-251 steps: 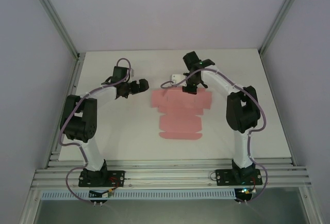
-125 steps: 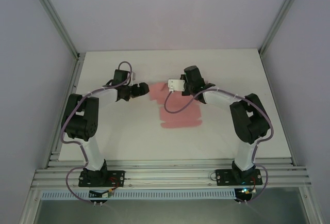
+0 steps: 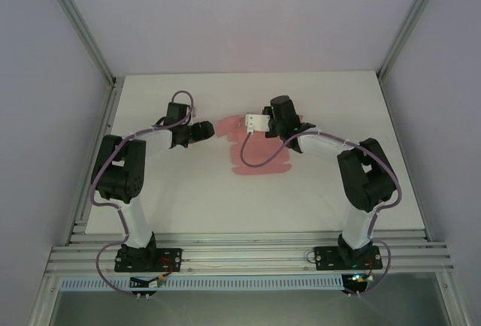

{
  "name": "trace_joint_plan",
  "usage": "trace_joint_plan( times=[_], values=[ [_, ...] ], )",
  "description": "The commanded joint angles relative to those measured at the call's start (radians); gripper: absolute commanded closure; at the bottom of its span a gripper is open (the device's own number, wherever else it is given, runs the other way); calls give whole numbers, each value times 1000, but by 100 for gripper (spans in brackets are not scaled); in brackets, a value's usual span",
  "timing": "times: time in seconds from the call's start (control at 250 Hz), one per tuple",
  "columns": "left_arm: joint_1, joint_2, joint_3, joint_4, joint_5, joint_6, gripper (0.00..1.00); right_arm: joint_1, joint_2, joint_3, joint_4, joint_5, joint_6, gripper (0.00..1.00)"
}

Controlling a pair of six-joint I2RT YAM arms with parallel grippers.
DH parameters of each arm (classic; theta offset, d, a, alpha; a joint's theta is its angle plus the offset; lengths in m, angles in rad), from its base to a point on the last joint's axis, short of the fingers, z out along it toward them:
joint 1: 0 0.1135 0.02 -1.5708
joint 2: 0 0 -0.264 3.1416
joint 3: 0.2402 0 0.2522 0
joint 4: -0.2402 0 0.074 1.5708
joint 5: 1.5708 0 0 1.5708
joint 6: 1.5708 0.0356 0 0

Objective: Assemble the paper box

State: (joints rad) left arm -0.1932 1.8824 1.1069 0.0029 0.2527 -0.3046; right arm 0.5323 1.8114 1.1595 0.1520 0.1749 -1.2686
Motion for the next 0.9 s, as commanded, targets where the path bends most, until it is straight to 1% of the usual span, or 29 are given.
trace_joint_plan(
  times=[0.0,0.088,0.16,0.216,0.291,0.435,0.587,0.687,0.799,0.894],
  values=[
    [11,6,59,13,-53,44,26,0,26,38,-30,-40,21,100],
    [9,59,101,19,45,66,27,-1,53,55,-17,-30,26,100],
    [1,83,93,66,151,88,33,-1,68,66,-13,-26,30,100],
    [-10,79,65,97,223,128,35,-1,77,77,-11,-16,43,100],
    [-20,49,0,170,286,159,36,-3,86,87,-12,-8,53,100],
    [-25,13,-90,314,444,151,40,-2,91,87,-7,6,55,100],
    [-70,25,-65,291,434,190,43,7,77,71,1,3,60,100],
    [-99,34,-42,301,424,189,43,8,76,69,-12,10,63,100],
    [-110,19,-49,346,425,176,43,8,75,62,-7,21,69,100],
    [-113,-1,-55,346,431,186,43,8,71,60,-17,20,77,100]
  ],
)
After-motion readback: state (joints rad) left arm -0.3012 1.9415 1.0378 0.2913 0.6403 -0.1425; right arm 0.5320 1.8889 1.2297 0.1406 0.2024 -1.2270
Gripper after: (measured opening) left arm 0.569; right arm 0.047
